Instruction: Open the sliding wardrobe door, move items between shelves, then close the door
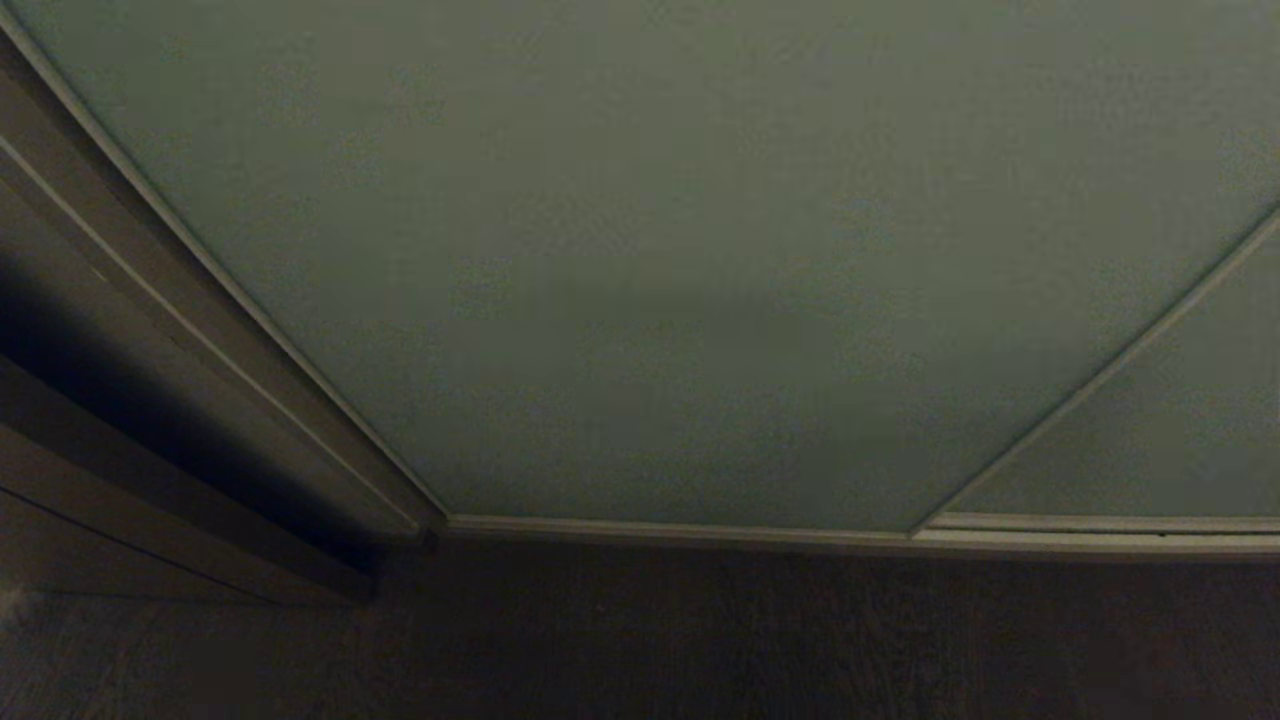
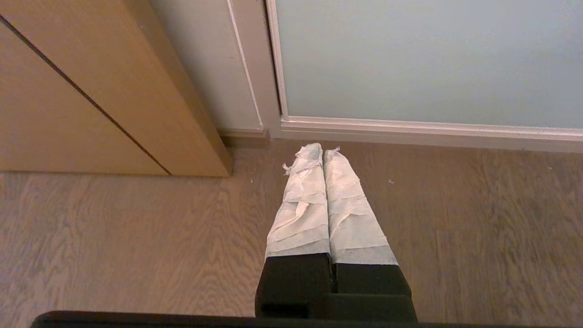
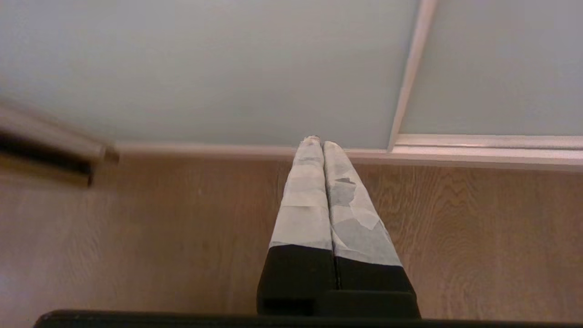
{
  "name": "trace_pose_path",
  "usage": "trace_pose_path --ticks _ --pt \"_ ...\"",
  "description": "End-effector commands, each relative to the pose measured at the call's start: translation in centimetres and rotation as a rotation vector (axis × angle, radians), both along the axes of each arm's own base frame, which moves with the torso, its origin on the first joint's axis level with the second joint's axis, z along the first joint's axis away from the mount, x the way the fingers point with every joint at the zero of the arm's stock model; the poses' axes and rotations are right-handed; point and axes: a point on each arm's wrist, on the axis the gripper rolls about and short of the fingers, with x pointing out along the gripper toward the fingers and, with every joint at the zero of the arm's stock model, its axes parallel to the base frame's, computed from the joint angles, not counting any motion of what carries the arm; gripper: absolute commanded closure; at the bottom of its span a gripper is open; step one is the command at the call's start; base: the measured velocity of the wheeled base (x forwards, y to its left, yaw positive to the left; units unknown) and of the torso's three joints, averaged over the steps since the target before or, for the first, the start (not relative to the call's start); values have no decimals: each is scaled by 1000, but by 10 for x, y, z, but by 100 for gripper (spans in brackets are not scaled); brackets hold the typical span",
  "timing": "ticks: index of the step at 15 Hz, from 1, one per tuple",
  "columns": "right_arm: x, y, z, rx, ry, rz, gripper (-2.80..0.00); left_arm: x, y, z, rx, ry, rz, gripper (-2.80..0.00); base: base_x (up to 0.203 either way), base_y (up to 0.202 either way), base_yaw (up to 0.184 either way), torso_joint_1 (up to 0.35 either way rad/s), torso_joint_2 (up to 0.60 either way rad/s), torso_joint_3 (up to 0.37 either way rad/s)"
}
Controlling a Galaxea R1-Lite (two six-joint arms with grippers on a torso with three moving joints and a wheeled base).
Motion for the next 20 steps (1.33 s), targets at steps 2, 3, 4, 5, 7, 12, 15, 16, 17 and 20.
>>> trace_pose_path --ticks 2,3,4,5,7,12,15,16,17,20 --pt "-64 8 -33 -80 -145 41 0 0 0 0 -1 2 0 0 0 0 0 0 0 0" --pt "-77 8 -48 -107 -159 25 0 0 0 0 0 2 0 0 0 0 0 0 0 0" --pt "-86 8 -65 -124 -153 10 0 0 0 0 1 2 0 0 0 0 0 0 0 0" --pt "-92 7 -80 -136 -152 -3 0 0 0 0 -1 2 0 0 0 0 0 0 0 0" --pt "-96 6 -113 -157 -146 -27 0 0 0 0 0 2 0 0 0 0 0 0 0 0" --pt "-80 3 -145 -250 -150 -112 0 0 0 0 0 2 0 0 0 0 0 0 0 0" --pt "-80 3 -146 -234 -140 -119 0 0 0 0 1 2 0 0 0 0 0 0 0 0" --pt "-80 3 -146 -223 -139 -121 0 0 0 0 1 2 0 0 0 0 0 0 0 0" --pt "-80 3 -146 -220 -139 -121 0 0 0 0 1 1 0 0 0 0 0 0 0 0" --pt "-80 3 -146 -228 -138 -121 0 0 0 0 -1 2 0 0 0 0 0 0 0 0"
